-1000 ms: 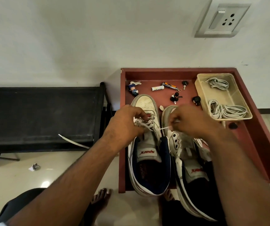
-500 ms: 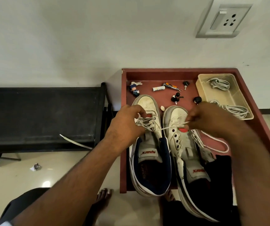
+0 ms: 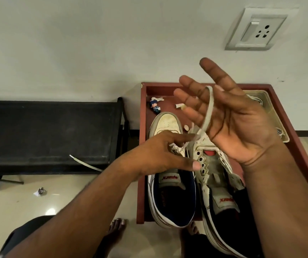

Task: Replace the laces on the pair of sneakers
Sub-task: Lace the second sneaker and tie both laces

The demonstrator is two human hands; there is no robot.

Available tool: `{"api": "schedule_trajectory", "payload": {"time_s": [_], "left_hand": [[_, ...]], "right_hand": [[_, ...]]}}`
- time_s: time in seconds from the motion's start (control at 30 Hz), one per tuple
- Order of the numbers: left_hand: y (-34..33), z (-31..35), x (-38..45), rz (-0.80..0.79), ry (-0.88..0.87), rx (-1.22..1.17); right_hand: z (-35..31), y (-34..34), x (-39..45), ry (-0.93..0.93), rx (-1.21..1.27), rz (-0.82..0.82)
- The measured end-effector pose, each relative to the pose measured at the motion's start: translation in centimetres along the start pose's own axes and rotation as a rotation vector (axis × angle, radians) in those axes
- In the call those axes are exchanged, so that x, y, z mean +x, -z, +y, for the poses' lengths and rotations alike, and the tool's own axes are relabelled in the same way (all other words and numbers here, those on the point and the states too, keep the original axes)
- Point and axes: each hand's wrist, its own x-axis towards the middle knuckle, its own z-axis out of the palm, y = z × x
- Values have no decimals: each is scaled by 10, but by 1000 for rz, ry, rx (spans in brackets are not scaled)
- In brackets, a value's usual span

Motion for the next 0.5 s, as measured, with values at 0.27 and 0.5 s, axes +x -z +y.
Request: {"api": "schedule_trajectory", "payload": {"time_s": [0.27,0.5], "left_hand": [[4,2,-1,102,-86,-61],[12,-11,5,214,0,243]], "right_hand": [[-3,30,2,71,-346,514],[-14,77,-21,-451,-1645,631]]}}
